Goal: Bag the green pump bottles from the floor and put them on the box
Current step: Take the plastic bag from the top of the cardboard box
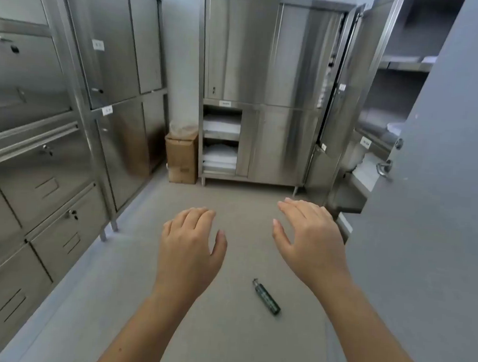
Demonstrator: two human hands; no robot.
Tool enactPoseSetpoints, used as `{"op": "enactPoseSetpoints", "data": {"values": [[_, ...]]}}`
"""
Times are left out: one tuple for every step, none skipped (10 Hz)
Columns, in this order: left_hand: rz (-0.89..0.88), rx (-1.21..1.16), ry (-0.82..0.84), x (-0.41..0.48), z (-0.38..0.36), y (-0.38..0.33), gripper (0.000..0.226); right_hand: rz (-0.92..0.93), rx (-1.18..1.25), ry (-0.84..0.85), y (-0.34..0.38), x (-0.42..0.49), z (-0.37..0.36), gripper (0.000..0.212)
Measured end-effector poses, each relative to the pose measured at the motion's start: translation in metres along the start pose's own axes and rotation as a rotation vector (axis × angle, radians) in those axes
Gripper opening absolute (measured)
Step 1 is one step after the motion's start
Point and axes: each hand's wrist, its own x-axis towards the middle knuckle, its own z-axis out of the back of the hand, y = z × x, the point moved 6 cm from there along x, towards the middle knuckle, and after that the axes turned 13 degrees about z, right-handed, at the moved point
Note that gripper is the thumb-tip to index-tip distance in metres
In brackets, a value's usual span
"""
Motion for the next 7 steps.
{"op": "enactPoseSetpoints", "data": {"values": [[0.029,0.006,0.002,0.003,-0.015,0.013,0.044,0.008,0.012,-0.015,-0.003,-0.001,-0.02,0.041],[0.055,0.012,0.007,0.007,-0.036,0.025,0.043,-0.008,0.036,-0.01,-0.015,-0.003,-0.046,0.04],[0.057,0.019,-0.013,0.019,-0.059,0.027,0.041,-0.036,0.058,-0.017,-0.036,-0.002,-0.074,0.04],[0.051,0.026,-0.003,0.039,-0.091,0.018,0.04,-0.071,0.056,0.017,-0.068,0.001,-0.106,0.041],[0.056,0.042,0.022,0.064,-0.13,0.003,0.039,-0.107,0.079,0.056,-0.112,0.013,-0.134,0.042],[0.099,0.05,0.074,0.09,-0.172,-0.01,0.04,-0.138,0.102,0.072,-0.16,0.03,-0.155,0.042],[0.144,0.062,0.114,0.12,-0.211,-0.021,0.042,-0.161,0.119,0.076,-0.207,0.045,-0.173,0.042]]}}
